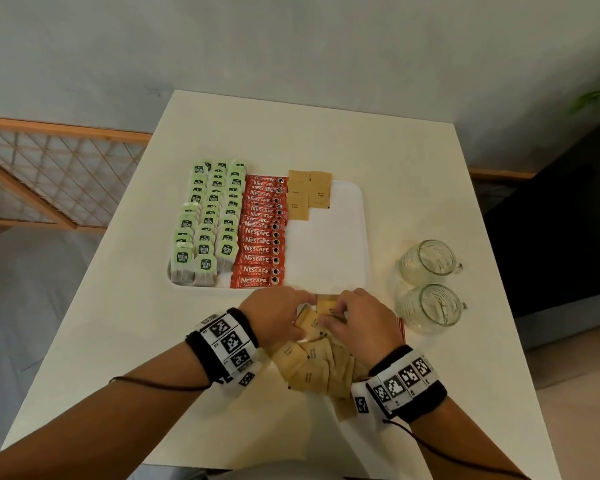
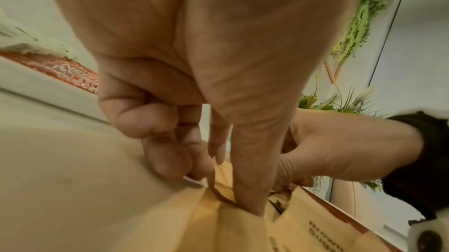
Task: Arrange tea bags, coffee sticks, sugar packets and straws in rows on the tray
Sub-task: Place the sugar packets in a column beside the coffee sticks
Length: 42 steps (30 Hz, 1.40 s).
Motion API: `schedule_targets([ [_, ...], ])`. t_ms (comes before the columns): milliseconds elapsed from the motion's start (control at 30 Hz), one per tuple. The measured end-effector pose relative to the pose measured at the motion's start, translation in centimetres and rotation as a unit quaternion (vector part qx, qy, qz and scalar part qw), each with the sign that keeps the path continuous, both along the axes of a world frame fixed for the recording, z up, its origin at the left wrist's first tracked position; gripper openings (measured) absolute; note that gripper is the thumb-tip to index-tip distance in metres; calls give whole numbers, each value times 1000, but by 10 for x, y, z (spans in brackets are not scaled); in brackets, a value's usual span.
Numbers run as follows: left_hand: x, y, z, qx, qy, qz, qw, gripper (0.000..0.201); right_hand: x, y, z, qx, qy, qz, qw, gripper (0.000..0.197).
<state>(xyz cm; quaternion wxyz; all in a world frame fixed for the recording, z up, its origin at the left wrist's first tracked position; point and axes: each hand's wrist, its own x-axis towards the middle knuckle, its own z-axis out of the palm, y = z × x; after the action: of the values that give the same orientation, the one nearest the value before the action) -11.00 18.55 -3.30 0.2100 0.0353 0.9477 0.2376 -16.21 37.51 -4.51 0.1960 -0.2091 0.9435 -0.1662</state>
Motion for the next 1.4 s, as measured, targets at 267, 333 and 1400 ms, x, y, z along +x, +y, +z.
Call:
schedule_targets([
  [267,2,2,-3,-21,-13,9,1000,47,3,-3,3,-42,-61,2,997,36],
  [333,4,3,-3,-21,-10,13,1000,43,1,-4,3,-48,-76,-2,996,41],
  [1400,-10,-38,26,438,-36,336,833,18,-33,-24,20,-327,-155,-31,932,23],
])
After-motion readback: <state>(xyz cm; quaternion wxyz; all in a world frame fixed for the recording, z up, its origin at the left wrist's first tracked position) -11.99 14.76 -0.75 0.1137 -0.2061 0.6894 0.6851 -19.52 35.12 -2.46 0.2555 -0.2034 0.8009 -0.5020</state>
